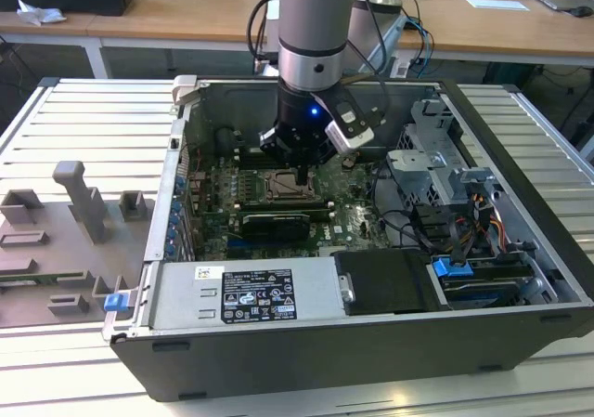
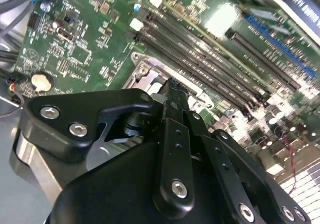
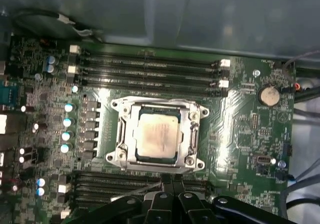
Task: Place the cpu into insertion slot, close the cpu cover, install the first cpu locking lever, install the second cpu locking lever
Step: 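Install the second cpu locking lever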
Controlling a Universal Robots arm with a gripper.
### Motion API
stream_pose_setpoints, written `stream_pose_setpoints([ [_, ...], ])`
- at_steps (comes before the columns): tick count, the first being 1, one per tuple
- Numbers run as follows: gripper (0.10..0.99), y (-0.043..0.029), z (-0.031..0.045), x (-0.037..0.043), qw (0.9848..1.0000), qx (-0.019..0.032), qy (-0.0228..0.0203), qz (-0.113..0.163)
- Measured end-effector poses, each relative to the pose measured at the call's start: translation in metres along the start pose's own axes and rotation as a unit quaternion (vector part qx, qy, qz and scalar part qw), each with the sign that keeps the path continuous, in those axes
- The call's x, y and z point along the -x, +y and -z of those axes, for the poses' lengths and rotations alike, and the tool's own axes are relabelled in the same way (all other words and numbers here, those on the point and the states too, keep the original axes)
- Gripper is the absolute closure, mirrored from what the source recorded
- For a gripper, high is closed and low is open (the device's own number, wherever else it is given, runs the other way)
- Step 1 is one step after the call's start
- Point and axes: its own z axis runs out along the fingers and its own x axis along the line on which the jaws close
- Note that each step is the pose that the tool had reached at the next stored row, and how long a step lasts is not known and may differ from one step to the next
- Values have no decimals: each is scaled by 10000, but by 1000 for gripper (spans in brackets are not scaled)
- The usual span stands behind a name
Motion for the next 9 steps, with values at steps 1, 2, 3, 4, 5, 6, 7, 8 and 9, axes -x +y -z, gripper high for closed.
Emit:
stream_pose_setpoints([
  [1,980,-13,-1,-2,10000,2,0,0],
  [2,980,-21,-3,-3,10000,4,-1,-1],
  [3,980,-26,-4,-4,10000,4,-1,0],
  [4,980,-42,-5,-6,10000,5,-1,0],
  [5,980,-46,-10,-9,10000,6,-1,-1],
  [6,980,-51,-13,-9,10000,5,-1,-4],
  [7,980,-57,-13,-10,10000,4,0,-8],
  [8,980,-64,-14,-10,10000,6,-1,-8],
  [9,980,-79,-14,-13,10000,10,-1,-9],
])
